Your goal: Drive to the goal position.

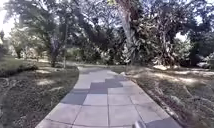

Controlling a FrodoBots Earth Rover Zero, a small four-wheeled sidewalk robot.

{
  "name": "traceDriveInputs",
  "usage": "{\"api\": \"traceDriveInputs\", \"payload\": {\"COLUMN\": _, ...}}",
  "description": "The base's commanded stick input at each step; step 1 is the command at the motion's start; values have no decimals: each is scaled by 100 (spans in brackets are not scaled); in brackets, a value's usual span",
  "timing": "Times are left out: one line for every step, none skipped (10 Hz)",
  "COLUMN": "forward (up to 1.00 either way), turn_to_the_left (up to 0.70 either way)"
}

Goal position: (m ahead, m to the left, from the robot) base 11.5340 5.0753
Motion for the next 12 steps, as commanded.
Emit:
{"api": "traceDriveInputs", "payload": {"forward": 50, "turn_to_the_left": 0}}
{"api": "traceDriveInputs", "payload": {"forward": 50, "turn_to_the_left": 0}}
{"api": "traceDriveInputs", "payload": {"forward": 50, "turn_to_the_left": 0}}
{"api": "traceDriveInputs", "payload": {"forward": 50, "turn_to_the_left": 0}}
{"api": "traceDriveInputs", "payload": {"forward": 50, "turn_to_the_left": 0}}
{"api": "traceDriveInputs", "payload": {"forward": 50, "turn_to_the_left": 0}}
{"api": "traceDriveInputs", "payload": {"forward": 50, "turn_to_the_left": -29}}
{"api": "traceDriveInputs", "payload": {"forward": 50, "turn_to_the_left": -45}}
{"api": "traceDriveInputs", "payload": {"forward": 50, "turn_to_the_left": -50}}
{"api": "traceDriveInputs", "payload": {"forward": 50, "turn_to_the_left": -21}}
{"api": "traceDriveInputs", "payload": {"forward": 50, "turn_to_the_left": 0}}
{"api": "traceDriveInputs", "payload": {"forward": 50, "turn_to_the_left": 0}}
